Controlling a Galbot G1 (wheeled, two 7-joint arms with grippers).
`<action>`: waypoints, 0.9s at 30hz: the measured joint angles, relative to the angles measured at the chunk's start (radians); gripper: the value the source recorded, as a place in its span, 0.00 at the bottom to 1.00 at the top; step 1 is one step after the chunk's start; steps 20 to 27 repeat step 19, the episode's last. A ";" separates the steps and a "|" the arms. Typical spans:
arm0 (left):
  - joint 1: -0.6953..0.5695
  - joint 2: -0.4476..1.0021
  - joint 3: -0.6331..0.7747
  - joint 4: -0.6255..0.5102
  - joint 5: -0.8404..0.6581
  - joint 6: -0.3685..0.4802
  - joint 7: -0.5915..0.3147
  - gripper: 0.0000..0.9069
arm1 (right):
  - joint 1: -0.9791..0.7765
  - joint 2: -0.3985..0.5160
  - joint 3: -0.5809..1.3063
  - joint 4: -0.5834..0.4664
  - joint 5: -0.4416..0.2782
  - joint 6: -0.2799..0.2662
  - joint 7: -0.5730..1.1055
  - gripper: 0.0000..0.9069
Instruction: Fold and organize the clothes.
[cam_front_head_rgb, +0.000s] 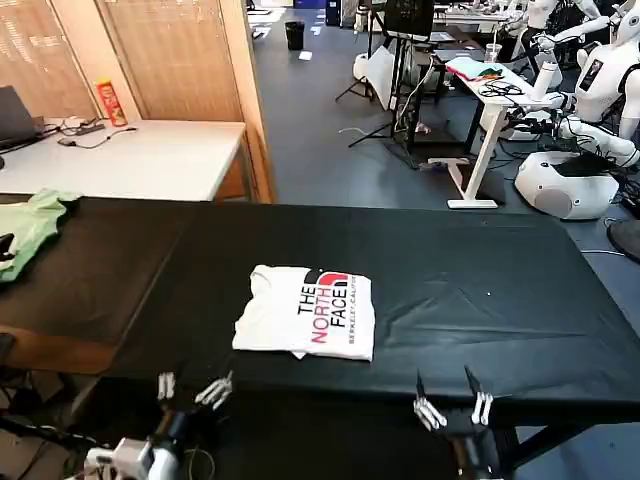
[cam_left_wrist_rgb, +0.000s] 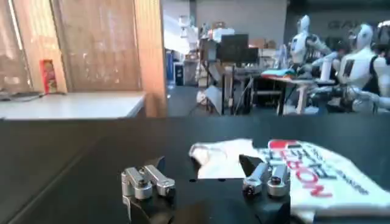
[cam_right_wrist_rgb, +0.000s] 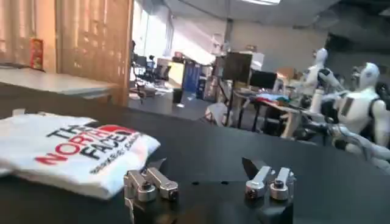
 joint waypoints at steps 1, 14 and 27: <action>0.019 0.002 -0.007 -0.002 0.000 -0.005 0.002 0.97 | -0.030 0.000 -0.001 0.015 0.005 -0.006 0.007 0.97; 0.171 0.022 -0.093 -0.068 -0.070 0.046 0.001 0.97 | -0.239 0.013 0.009 0.170 0.060 -0.096 0.068 0.97; 0.177 0.019 -0.098 -0.077 -0.069 0.048 0.001 0.97 | -0.253 0.013 0.010 0.183 0.059 -0.098 0.068 0.97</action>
